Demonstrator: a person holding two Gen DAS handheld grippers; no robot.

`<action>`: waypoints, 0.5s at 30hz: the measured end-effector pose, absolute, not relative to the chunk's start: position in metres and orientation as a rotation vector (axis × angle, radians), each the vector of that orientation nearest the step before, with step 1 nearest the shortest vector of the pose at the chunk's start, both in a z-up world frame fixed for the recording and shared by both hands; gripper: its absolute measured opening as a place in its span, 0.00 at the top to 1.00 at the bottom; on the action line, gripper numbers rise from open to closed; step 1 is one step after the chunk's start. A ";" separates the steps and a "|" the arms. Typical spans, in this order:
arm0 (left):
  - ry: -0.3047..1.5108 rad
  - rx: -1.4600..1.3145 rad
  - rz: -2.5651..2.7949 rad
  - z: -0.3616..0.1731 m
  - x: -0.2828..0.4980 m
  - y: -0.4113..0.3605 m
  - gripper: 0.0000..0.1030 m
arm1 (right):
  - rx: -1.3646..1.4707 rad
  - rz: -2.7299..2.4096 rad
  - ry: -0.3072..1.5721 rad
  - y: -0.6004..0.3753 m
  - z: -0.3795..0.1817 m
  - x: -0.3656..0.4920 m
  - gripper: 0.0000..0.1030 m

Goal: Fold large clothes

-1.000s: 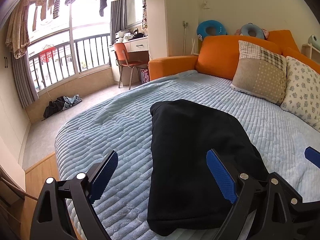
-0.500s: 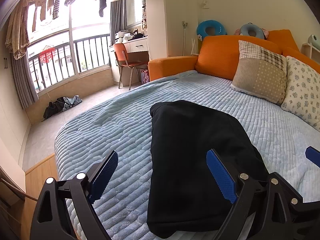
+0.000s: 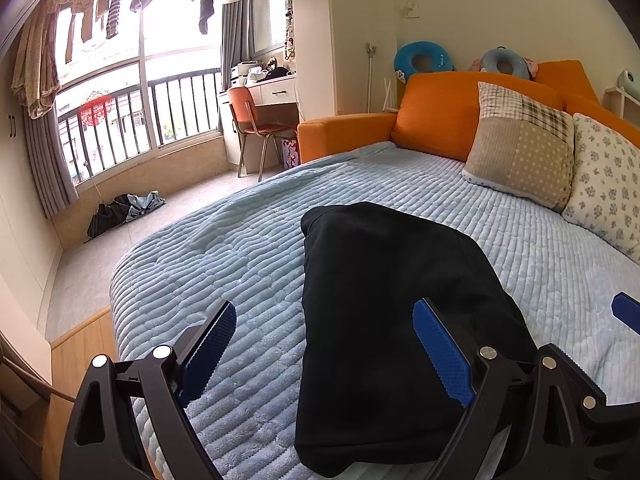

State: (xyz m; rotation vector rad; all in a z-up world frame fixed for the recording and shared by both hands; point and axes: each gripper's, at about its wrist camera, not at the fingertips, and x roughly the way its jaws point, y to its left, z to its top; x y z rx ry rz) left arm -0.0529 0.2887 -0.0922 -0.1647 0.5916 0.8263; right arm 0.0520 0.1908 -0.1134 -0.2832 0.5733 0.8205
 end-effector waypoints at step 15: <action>0.587 -0.135 0.832 -0.092 -0.052 0.286 0.15 | -0.282 0.811 0.586 0.186 -0.112 0.053 0.05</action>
